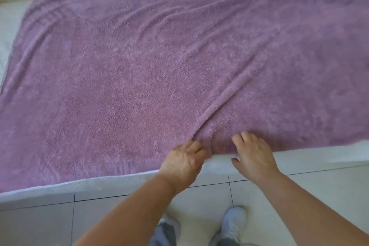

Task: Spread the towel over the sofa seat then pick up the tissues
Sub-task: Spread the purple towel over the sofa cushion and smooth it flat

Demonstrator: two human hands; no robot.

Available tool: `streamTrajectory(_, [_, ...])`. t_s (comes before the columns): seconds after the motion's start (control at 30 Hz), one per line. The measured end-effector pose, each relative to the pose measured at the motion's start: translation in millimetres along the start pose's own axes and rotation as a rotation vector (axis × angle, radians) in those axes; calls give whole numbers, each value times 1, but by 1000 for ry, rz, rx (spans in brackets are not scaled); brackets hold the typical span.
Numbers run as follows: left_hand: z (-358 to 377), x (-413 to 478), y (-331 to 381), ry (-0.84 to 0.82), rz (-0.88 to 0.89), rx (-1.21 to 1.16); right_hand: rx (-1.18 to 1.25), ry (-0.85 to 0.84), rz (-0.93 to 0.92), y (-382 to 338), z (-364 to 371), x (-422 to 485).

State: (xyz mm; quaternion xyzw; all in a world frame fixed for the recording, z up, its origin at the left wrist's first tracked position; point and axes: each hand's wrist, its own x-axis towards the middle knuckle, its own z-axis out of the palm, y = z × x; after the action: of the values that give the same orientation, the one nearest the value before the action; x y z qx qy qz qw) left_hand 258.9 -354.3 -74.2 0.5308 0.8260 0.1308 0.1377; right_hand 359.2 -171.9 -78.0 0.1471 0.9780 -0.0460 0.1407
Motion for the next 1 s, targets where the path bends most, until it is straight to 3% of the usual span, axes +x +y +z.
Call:
streamTrajectory(0.07, [9, 24, 27, -64, 6, 67, -81, -17, -20, 14, 2, 5])
streamTrajectory(0.23, [22, 62, 57, -212, -188, 327, -66, 77, -80, 26, -1, 20])
streamTrajectory(0.3, [22, 69, 58, -220, -206, 369, -3, -8, -106, 38, -2, 20])
streamTrajectory(0.43, [28, 77, 88, -288, -250, 117, 31, -42, -132, 87, 6, -10])
streamTrajectory(0.53, [34, 81, 111, -418, -240, 72, 77, -210, -109, 113, 3, -30])
streamTrajectory(0.57, [35, 82, 112, -420, -259, 66, 104, -229, -91, 117, 6, -33])
streamTrajectory(0.67, [32, 105, 128, -277, -266, 68, 165, -53, -44, 139, 4, -40])
streamTrajectory(0.8, [37, 140, 150, -143, -147, 76, -8, 84, 43, 170, 4, -30])
streamTrajectory(0.9, [48, 169, 166, -110, 11, 168, -54, 153, 18, 183, 7, -20])
streamTrajectory(1.0, [57, 190, 181, -123, 54, 219, -10, 170, 18, 195, 11, -17])
